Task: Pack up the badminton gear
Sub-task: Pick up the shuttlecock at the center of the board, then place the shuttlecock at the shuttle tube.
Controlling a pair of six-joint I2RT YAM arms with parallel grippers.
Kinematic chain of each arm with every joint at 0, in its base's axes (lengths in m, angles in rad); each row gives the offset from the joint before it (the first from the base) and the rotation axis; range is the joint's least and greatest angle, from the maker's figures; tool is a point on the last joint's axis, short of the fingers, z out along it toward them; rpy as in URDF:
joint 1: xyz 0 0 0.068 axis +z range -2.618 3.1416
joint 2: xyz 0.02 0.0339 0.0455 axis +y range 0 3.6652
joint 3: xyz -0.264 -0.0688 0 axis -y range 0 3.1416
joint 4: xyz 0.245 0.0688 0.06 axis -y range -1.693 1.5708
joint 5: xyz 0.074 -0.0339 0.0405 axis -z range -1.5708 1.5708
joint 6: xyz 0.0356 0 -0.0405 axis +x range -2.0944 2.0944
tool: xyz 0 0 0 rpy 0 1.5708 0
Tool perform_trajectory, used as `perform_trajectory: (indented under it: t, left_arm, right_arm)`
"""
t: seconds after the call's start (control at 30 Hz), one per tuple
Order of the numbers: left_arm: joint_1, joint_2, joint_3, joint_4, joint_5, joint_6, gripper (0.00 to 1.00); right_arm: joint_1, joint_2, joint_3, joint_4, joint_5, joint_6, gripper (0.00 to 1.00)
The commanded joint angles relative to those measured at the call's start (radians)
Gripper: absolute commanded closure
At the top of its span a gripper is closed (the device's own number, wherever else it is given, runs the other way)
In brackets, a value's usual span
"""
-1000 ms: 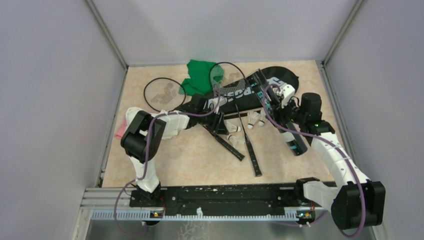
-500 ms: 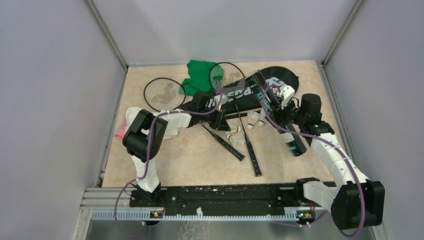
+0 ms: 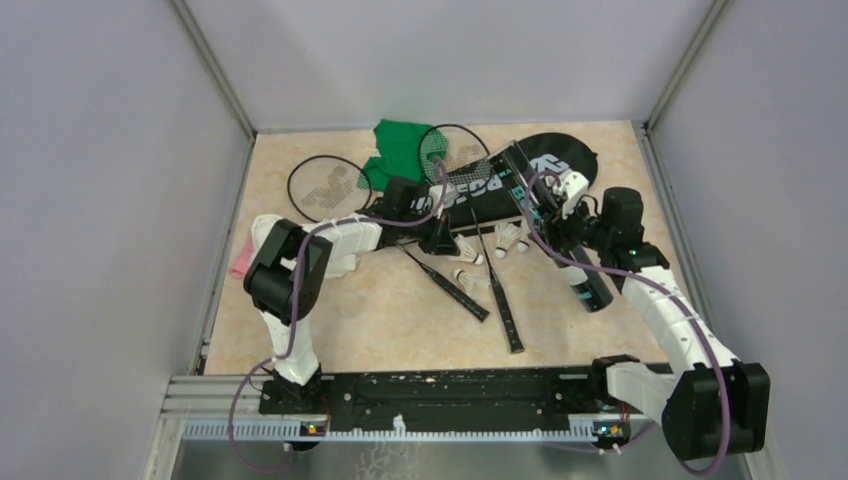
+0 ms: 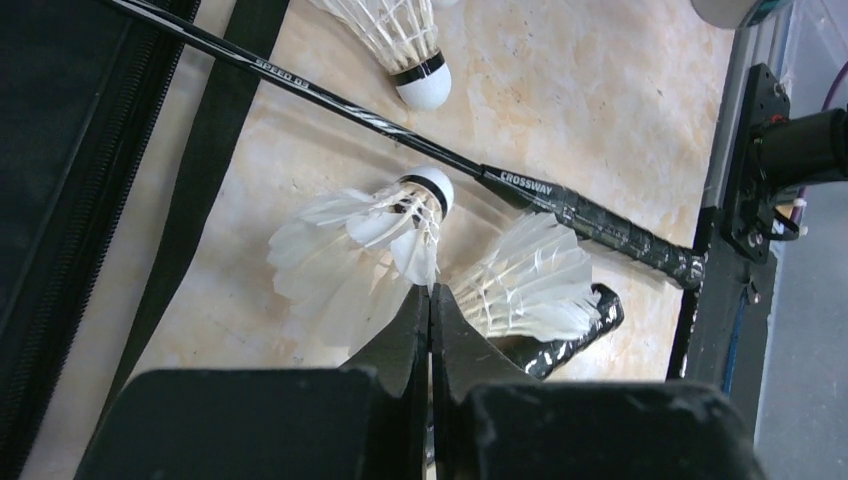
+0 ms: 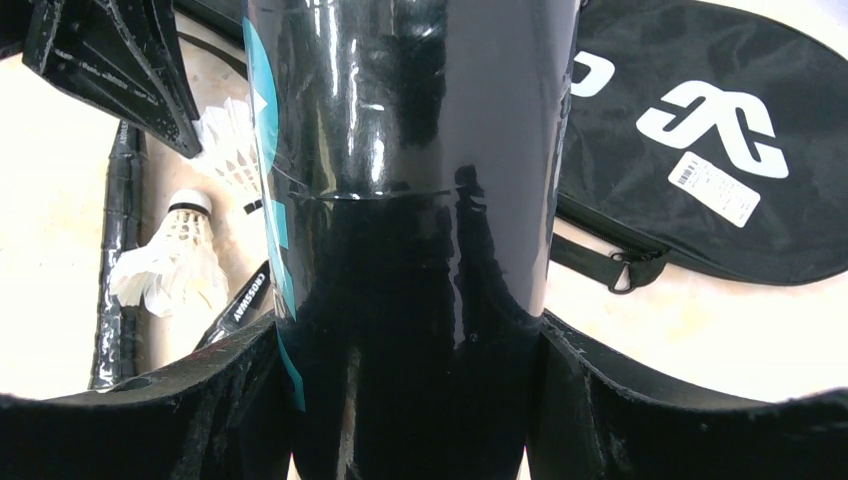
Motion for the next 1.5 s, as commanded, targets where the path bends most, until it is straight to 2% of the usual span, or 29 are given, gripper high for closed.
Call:
perform_trajectory:
  t: [0.0,0.17,0.37,0.57,0.73,0.93,1.13,1.47]
  left_arm:
    - [0.032,-0.094,0.050,-0.051,0.067,0.119,1.00]
    - [0.107,-0.183,0.098,-0.229,0.180,0.259,1.00]
    - [0.208,-0.331,0.153,-0.489,0.270,0.473,1.00]
    - [0.275,-0.494,0.156,-0.551,0.304,0.485,1.00]
    - [0.276,-0.589,0.167,-0.516,0.338,0.420,1.00]
    - [0.271,-0.621,0.179,-0.508,0.348,0.393,1.00]
    - [0.271,-0.648,0.160,-0.551,0.321,0.442,1.00]
    - [0.255,-0.655,0.145,-0.572,0.339,0.467,1.00]
  right_arm:
    - [-0.012,-0.047,0.000,0.029,-0.077,-0.055,0.67]
    - [-0.011,-0.051,0.006,-0.046,-0.189,-0.188,0.67]
    - [-0.010,-0.009,0.057,-0.252,-0.285,-0.457,0.67]
    - [0.009,0.029,0.068,-0.351,-0.345,-0.597,0.67]
    - [0.085,0.054,0.072,-0.364,-0.325,-0.621,0.67]
    - [0.175,0.074,0.080,-0.330,-0.318,-0.570,0.67]
    - [0.182,0.071,0.104,-0.290,-0.346,-0.487,0.67]
    - [0.186,0.071,0.125,-0.278,-0.375,-0.456,0.67]
